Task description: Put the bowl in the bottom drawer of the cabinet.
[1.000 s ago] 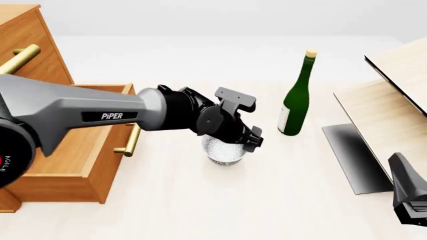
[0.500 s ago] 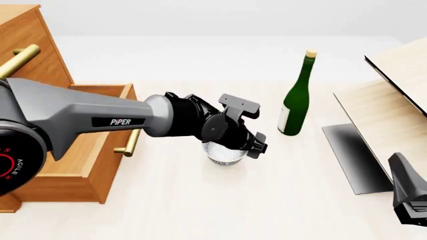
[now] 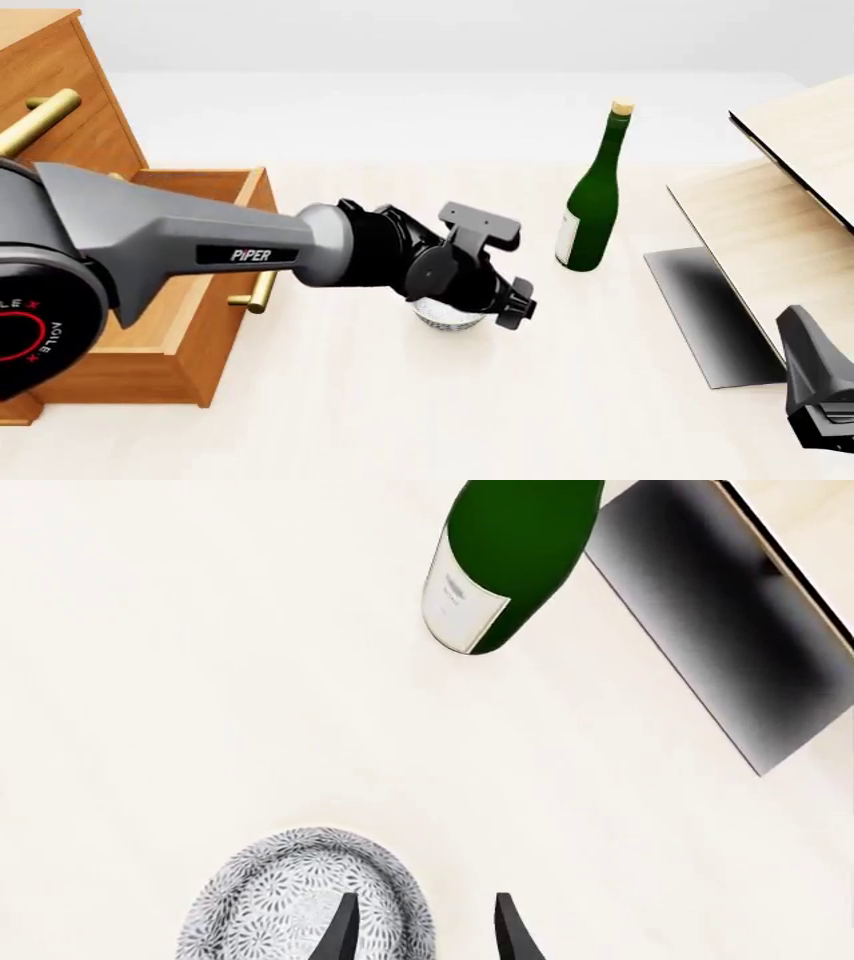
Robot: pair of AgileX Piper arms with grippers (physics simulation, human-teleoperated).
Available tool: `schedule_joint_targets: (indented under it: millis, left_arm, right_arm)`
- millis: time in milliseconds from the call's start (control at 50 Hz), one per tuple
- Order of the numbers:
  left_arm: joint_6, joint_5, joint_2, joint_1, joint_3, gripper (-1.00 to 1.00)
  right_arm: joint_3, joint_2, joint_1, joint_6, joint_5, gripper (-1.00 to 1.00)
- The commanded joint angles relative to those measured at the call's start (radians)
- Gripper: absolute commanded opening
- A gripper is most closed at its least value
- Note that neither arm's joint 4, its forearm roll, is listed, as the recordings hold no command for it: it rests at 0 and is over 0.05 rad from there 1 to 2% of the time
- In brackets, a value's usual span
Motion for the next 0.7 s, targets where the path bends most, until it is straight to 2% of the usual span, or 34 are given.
schedule_joint_targets:
  millis: [20, 700]
  left_arm:
    - [-0.019, -0.028, 0.007, -0.011, 0.022, 1.0]
    - [-0.026, -0.028, 0.025, 0.003, 0.011, 1.0]
  right_arm:
    - [0.0, 0.0, 0.0, 0.0, 0.0, 1.0]
    - [0.0, 0.0, 0.0, 0.0, 0.0, 1.0]
